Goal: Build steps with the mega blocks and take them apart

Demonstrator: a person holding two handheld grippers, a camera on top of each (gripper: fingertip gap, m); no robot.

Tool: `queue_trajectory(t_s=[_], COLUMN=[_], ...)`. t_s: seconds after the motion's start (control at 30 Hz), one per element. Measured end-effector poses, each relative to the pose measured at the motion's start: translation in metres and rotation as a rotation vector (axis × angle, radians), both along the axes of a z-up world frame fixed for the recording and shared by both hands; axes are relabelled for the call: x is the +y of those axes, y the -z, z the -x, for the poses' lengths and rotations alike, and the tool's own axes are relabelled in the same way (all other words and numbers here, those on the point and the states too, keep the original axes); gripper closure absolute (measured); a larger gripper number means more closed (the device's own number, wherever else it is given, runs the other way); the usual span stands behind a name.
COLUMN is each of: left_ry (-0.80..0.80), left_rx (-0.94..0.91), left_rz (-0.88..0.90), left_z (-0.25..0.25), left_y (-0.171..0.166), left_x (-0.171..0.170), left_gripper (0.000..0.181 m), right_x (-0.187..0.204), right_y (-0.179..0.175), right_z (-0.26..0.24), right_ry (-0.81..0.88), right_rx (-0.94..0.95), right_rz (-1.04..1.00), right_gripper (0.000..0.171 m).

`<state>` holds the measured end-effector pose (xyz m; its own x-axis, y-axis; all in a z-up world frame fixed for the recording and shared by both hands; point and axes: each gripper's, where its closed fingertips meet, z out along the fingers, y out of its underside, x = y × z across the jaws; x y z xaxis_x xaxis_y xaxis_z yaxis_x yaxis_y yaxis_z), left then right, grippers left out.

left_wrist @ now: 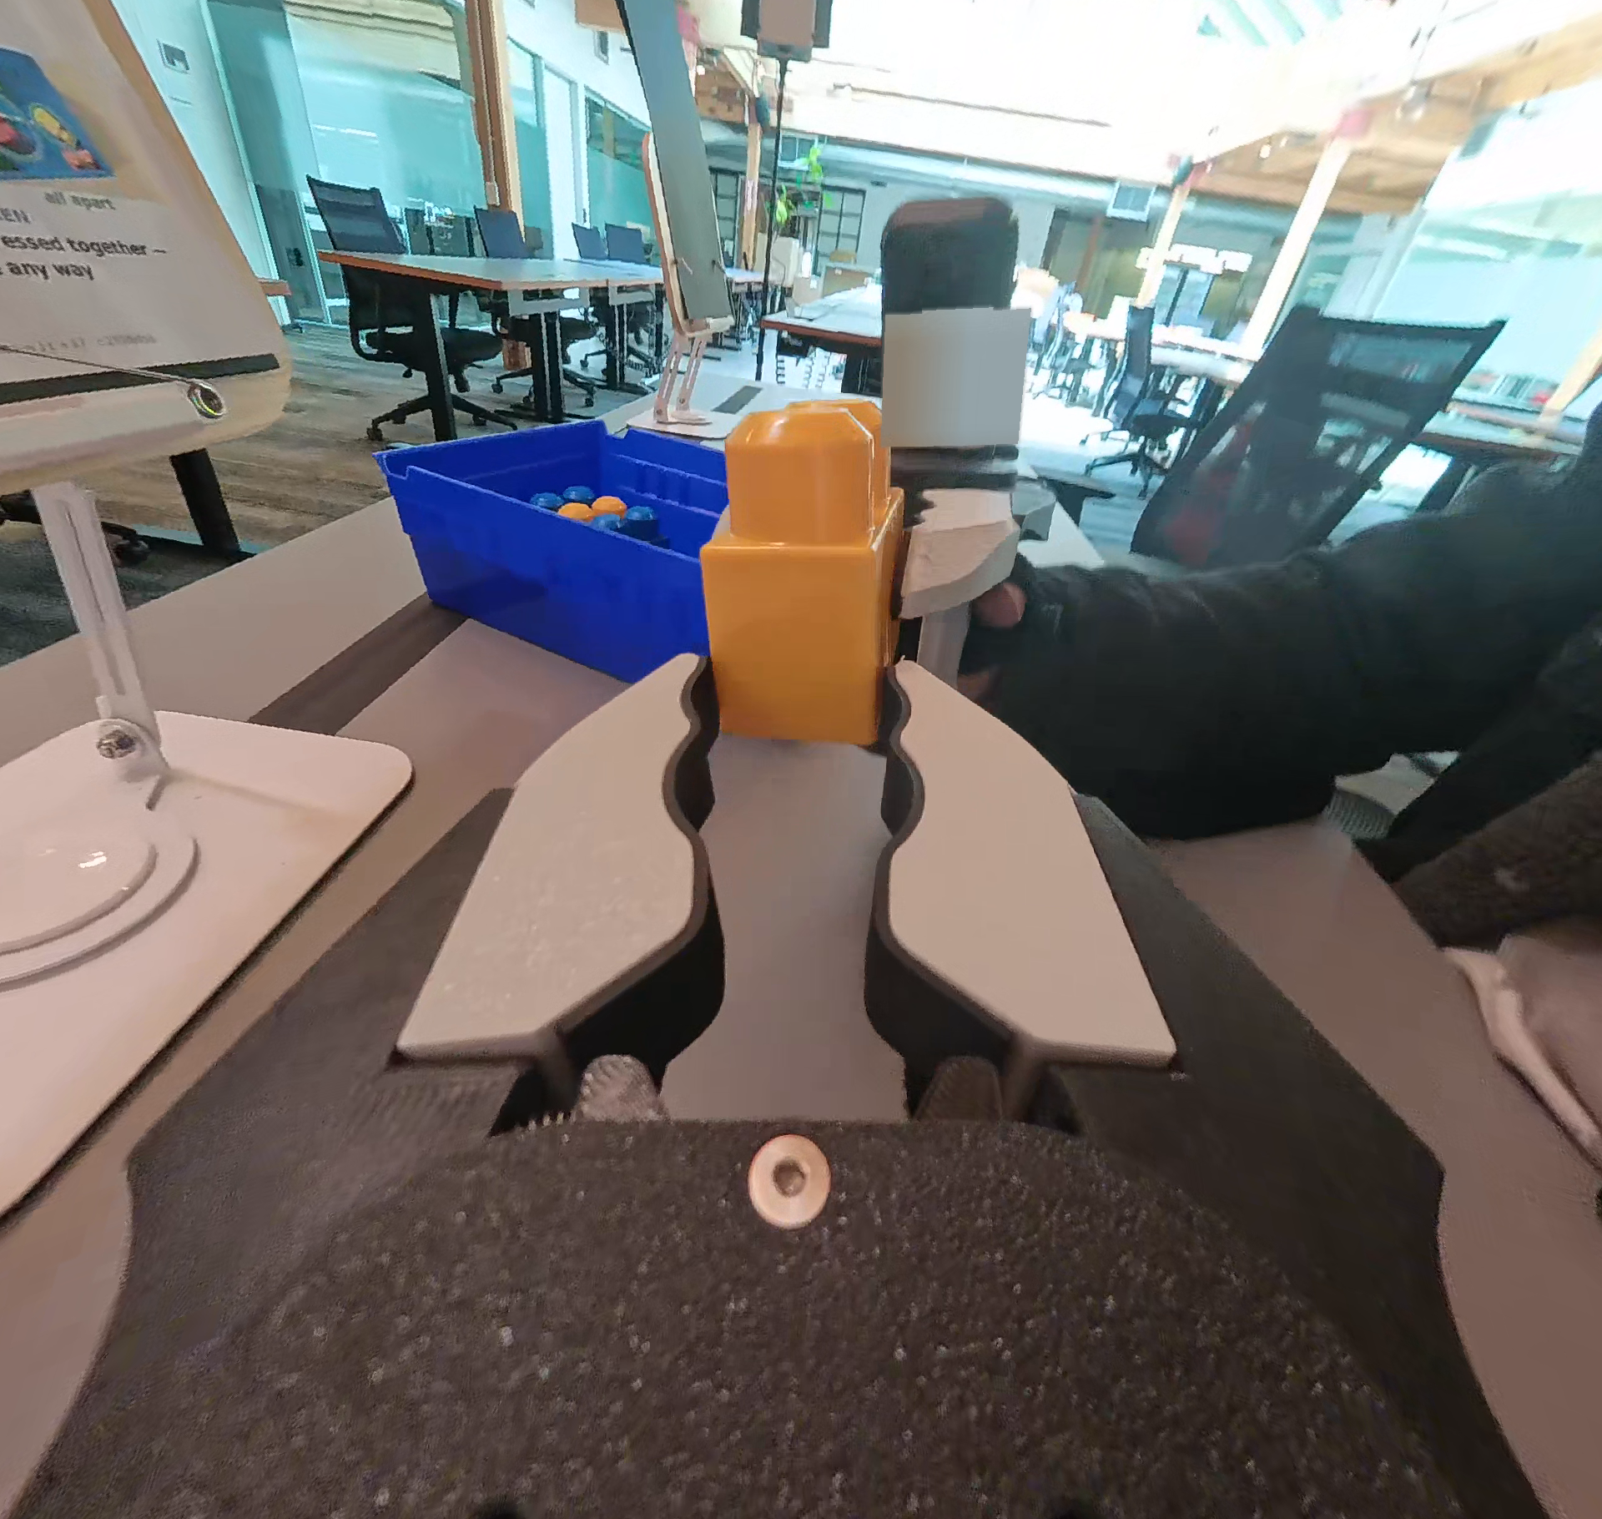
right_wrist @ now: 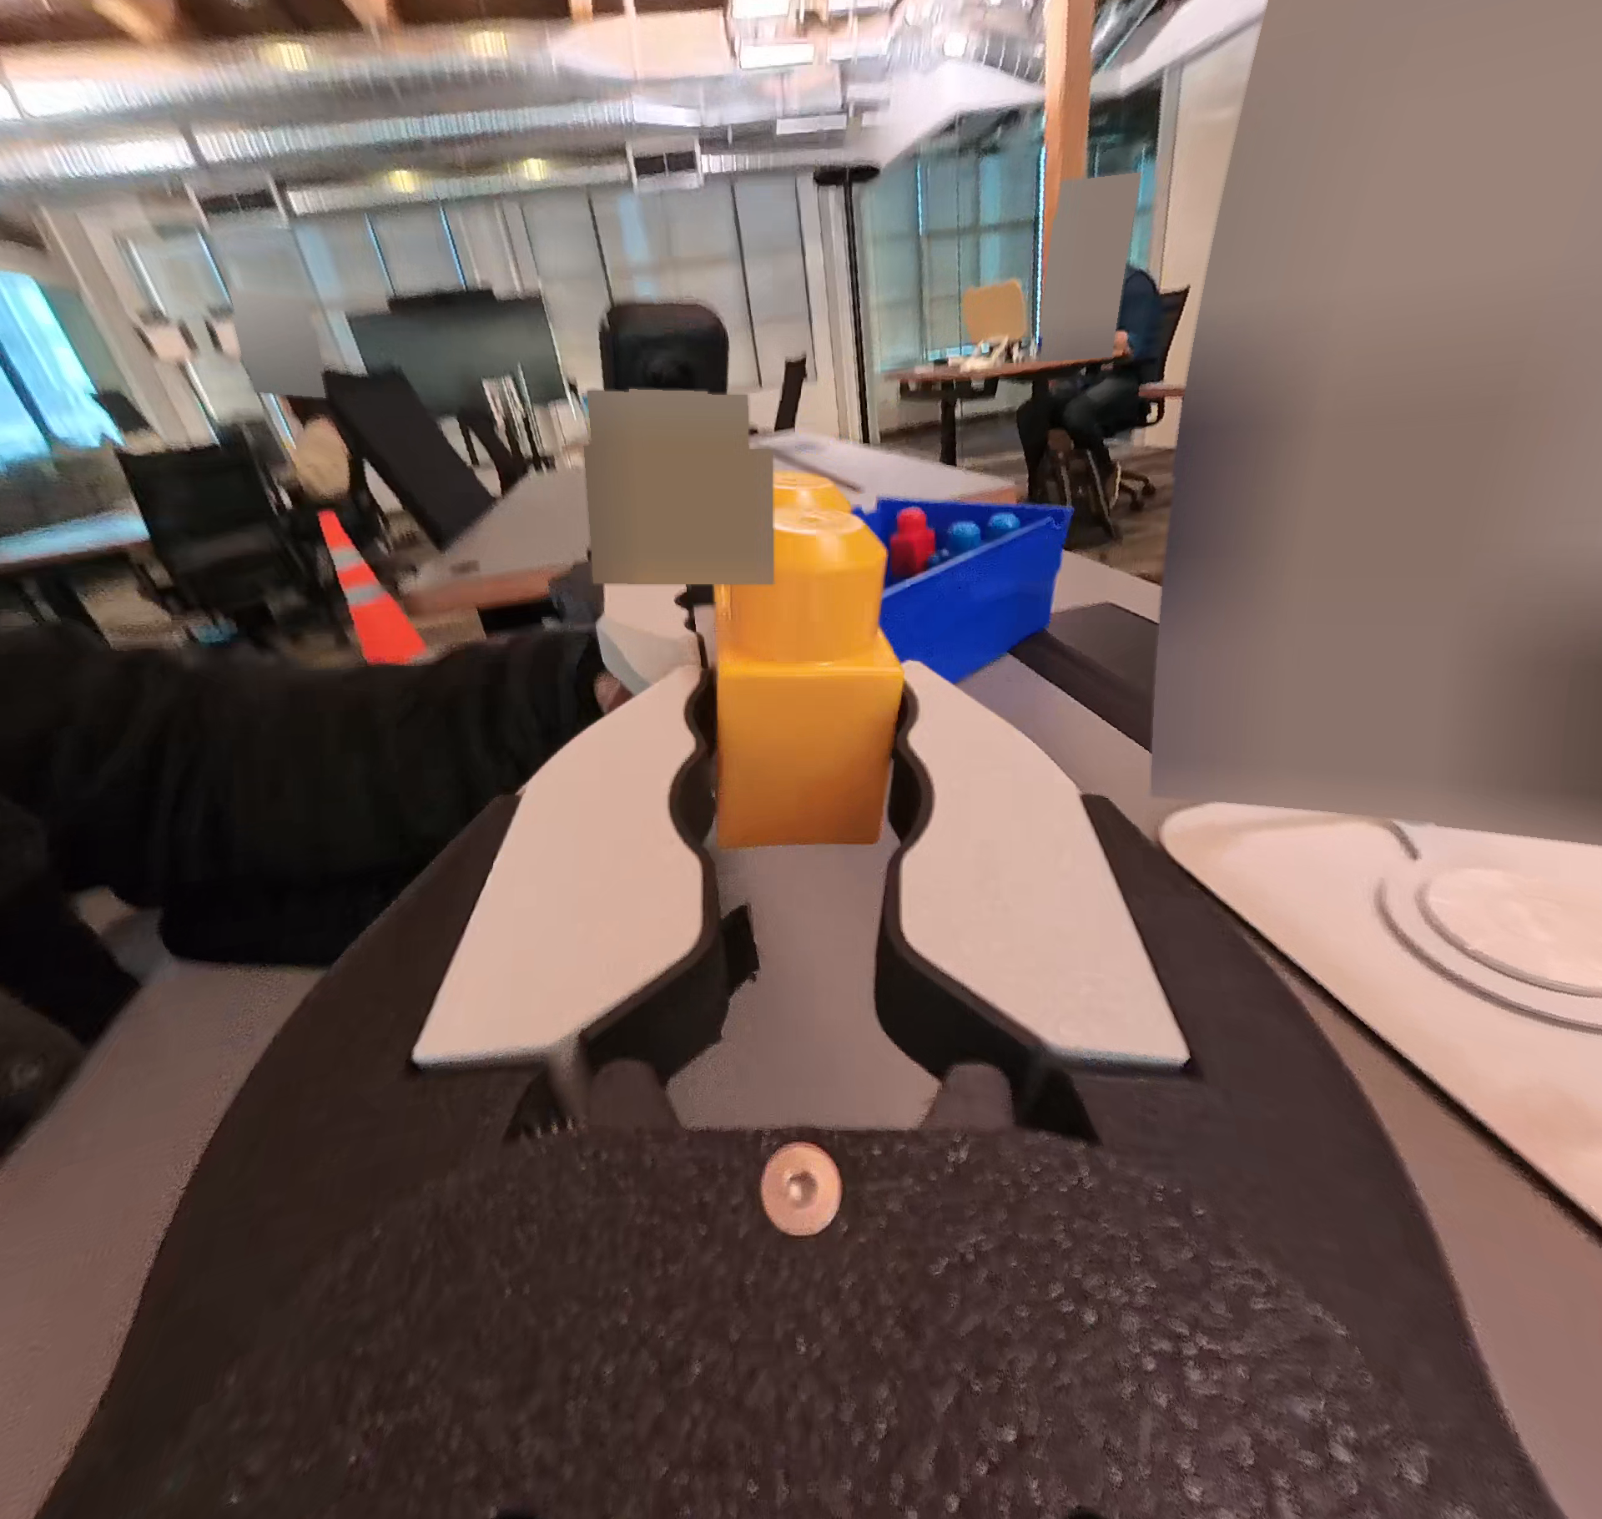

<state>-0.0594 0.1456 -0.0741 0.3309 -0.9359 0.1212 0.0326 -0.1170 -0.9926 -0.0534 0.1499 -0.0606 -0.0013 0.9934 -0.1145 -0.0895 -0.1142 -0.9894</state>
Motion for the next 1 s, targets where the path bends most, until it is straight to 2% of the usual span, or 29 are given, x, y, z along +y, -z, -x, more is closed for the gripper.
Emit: queue_trajectory(t_s=[0.17, 0.37, 0.77, 0.93, 1.0], left_ry=[-0.014, -0.02, 0.026, 0.011, -0.01], left_rx=[0.135, 0.275, 0.438, 0.437, 0.422], left_rz=[-0.051, -0.081, -0.109, -0.134, -0.127], left_z=[0.004, 0.003, -0.006, -0.005, -0.004], left_y=[0.015, 0.035, 0.063, 0.06, 0.054], left_x=[0.001, 0.001, -0.006, -0.005, -0.002], left_gripper=[0.145, 0.145, 0.145, 0.145, 0.134], right_x=[0.004, 0.006, -0.004, -0.003, 0.001], right_y=[0.012, 0.031, 0.063, 0.059, 0.055], right_z=[-0.007, -0.023, -0.031, -0.031, -0.036], right_ry=[0.024, 0.006, -0.068, -0.05, -0.024], right_rx=[-0.213, -0.437, -0.648, -0.643, -0.669], right_rz=[-0.155, -0.239, -0.308, -0.331, -0.36], right_gripper=[0.13, 0.131, 0.142, 0.143, 0.143])
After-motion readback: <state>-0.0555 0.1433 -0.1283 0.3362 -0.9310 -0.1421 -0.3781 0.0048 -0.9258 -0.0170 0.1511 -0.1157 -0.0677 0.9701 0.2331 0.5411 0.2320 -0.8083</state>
